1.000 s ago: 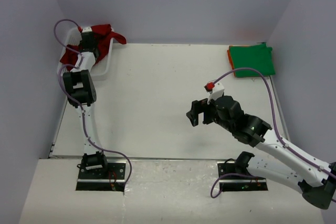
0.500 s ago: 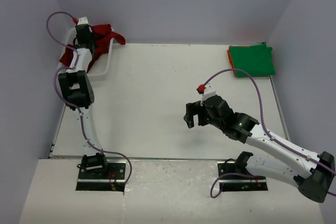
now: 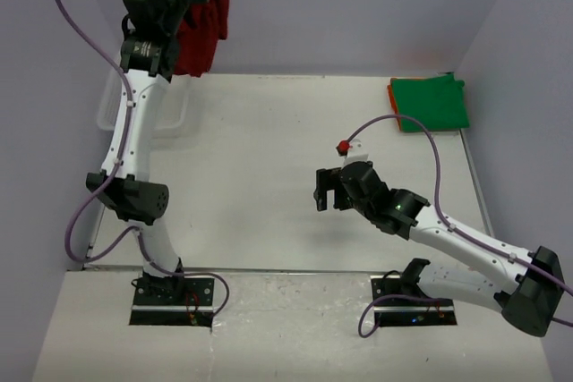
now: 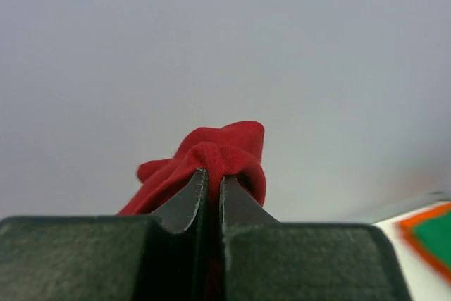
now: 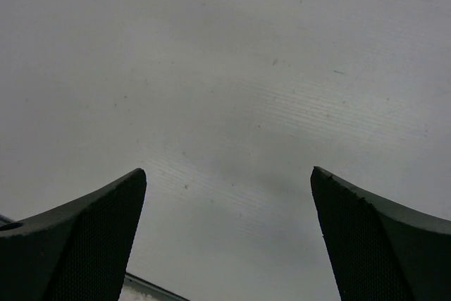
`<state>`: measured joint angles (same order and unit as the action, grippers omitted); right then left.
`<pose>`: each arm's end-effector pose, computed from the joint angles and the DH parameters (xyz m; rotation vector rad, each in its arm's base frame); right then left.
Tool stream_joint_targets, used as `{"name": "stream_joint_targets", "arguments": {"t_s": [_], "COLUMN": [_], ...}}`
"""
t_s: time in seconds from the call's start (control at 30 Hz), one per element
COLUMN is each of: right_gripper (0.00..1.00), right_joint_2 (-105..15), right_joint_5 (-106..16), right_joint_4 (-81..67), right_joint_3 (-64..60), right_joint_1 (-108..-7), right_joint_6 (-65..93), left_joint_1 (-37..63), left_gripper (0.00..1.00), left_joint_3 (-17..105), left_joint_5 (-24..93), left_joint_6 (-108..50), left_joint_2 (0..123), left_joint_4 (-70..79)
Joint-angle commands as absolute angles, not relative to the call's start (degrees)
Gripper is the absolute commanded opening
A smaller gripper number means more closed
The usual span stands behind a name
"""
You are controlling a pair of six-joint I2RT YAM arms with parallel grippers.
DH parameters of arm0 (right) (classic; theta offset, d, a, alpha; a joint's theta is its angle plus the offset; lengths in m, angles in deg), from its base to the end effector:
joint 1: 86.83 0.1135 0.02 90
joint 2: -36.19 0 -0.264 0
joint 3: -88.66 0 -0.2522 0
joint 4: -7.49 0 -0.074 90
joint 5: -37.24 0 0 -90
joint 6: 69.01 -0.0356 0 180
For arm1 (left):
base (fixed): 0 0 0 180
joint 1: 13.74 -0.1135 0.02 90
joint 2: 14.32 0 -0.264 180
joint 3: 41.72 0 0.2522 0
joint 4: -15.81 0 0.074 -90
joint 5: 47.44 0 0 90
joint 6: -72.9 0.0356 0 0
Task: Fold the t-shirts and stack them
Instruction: Move the tshirt to the center of the board
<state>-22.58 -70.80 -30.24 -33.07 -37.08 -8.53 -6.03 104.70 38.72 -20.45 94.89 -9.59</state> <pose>0.1506 0.1608 0.2703 -0.2220 2.2206 0.4167 0.4109 -0.0580 0.5377 0.1084 1.3639 -0.2077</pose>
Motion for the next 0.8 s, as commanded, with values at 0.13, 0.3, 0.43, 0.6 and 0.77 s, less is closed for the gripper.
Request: {"name": "stream_joint_targets", "arguments": {"t_s": [0.13,0.3,0.43,0.6,0.77], "right_gripper": [0.99,0.99,0.99,0.99,0.99], "right_joint_2": [-24.11,-21.48,-18.49,-19.36,-19.89], "right_joint_5": [-87.9,-89.68,-83.46,-80.72,-77.46], "right_joint_4": [-28.69,-32.03,-30.71,-33.34,-33.79], "right_joint_3": [-32.4,-30.91,-31.61,-29.51,-28.45], "right_joint_1": [-36.91,-36.91,-36.82,-36.82,-36.38], "right_joint_6": [-17.85,-21.46,-18.04,-15.31,-14.7], "left_joint_1": [5.15,6.13,6.56,6.57,9.37], "left_gripper": [0.0,0.0,0.0,0.0,0.0], "left_joint_3": [110.3,99.87,75.31,52.5,34.1], "left_joint_5": [26.74,27.7,31.9,34.66,34.99], "left_joint_6": [-24.64,-30.19,-31.86,-41.43,-45.05], "left_joint_2": [80.44,72.62,65.41,62.15,63.02], "left_joint_4": [-8.5,-9.38,-5.87,0.52,9.51]}}
